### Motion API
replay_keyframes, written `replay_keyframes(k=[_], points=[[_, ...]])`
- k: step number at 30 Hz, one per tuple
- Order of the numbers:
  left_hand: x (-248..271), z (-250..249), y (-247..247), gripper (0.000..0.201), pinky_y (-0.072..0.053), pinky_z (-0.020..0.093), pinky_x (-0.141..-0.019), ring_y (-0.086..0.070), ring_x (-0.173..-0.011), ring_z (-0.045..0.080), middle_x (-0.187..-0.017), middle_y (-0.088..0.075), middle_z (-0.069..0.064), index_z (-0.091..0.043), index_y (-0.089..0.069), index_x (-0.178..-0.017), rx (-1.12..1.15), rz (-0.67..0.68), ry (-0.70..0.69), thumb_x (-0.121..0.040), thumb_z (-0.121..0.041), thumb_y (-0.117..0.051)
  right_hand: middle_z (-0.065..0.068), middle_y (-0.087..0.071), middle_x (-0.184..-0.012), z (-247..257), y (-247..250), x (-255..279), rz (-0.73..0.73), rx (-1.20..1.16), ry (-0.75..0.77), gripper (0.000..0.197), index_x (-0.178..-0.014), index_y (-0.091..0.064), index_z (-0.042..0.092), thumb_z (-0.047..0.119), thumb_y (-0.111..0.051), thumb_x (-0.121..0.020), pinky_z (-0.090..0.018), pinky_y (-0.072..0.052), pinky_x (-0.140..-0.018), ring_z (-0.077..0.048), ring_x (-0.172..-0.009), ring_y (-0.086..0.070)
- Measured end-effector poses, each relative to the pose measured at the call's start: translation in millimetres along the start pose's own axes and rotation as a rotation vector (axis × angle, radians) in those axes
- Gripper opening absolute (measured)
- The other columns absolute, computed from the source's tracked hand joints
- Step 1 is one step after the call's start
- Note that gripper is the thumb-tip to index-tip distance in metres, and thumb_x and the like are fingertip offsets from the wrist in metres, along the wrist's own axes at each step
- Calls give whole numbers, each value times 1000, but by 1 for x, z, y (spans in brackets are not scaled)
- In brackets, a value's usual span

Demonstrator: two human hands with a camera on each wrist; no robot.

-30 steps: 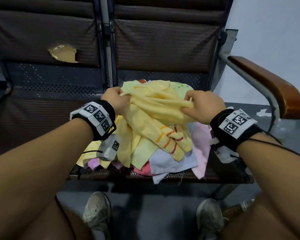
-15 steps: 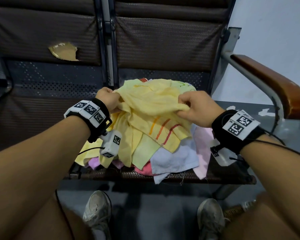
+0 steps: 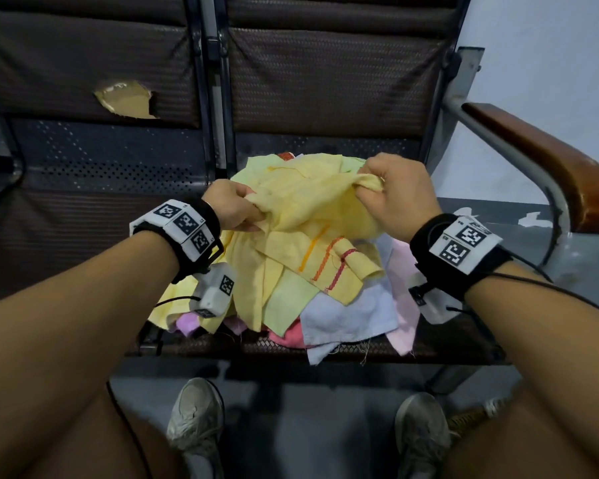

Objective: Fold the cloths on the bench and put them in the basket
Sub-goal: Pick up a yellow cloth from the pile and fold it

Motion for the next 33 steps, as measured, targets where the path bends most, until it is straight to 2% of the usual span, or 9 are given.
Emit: replay_keyframes(k=[4,9,13,16,19,23,26,28,33], points=[[-2,3,-2,30,-63,39,-73,-76,-83,23,-97,-74,10,-5,-71,-98,-12,51,-2,-74,-14,-87,-6,-64,-75,0,-8,2,62,-122,14,16,-83,-60,8,21,-64,-92,-40,-47,-70,-25,-74,-59],[-6,4,26,36,-62,41,-60,-73,-80,34,-98,-72,19,-3,-70,-93,218,-354,2,-88,-38,-63,5,-54,-64,-16,-15,7,311,109,39,29,-74,-49,22,46,-62,-84,-34,-42,-57,-22,-65,-54],[-3,11,44,57,-56,50,-87,-66,-97,41,-106,-69,23,1,-69,-103,87,-533,2,-96,-48,-41,2,-55,-59,-35,-17,16,590,337,-63,37,-65,-52,19,55,-50,-74,-35,-48,-57,-21,-61,-56],[-3,12,43,55,-56,51,-88,-65,-101,41,-114,-66,22,-1,-65,-114,76,-484,49,-100,-43,-31,-6,-56,-65,-33,-11,13,420,167,-88,29,-62,-55,13,31,-57,-85,-37,-45,-58,-28,-65,-55],[-3,10,37,31,-61,39,-58,-70,-82,36,-99,-69,19,-10,-69,-95,244,-391,39,-99,-26,-43,-8,-60,-72,-17,-10,14,319,-82,-56,20,-67,-50,11,13,-66,-79,-39,-51,-69,-26,-74,-60],[-2,5,36,26,-55,24,-48,-69,-73,25,-80,-69,8,-20,-70,-78,364,-377,-5,-93,-8,-53,10,-64,-79,-7,-24,24,519,-133,-87,31,-103,-55,25,4,-65,-81,-14,-42,-64,1,-70,-58],[-3,3,36,25,-57,28,-48,-67,-72,26,-92,-70,15,-9,-73,-104,481,-377,48,-94,-1,-52,2,-54,-64,-2,-36,32,657,-64,-2,10,-82,-64,11,5,-57,-86,-28,-40,-63,-10,-59,-47],[-3,4,35,31,-59,29,-49,-65,-73,26,-104,-67,20,-4,-67,-122,528,-368,68,-97,-1,-49,-8,-49,-57,3,-44,39,681,-50,52,34,-64,-54,3,18,-56,-96,-34,-38,-59,-17,-54,-42],[2,6,35,32,-56,29,-54,-63,-71,22,-91,-64,13,-6,-61,-128,529,-360,68,-98,-1,-50,-5,-61,-67,10,-57,51,715,109,165,32,-83,-66,8,27,-50,-103,-31,-37,-64,-19,-59,-52]])
Point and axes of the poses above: each hand's wrist, its own x-axis away from the middle knuckle, its own y-axis out of the back of the hand, z = x × y, the point moved 3 cm from there along -x, towards the middle knuckle
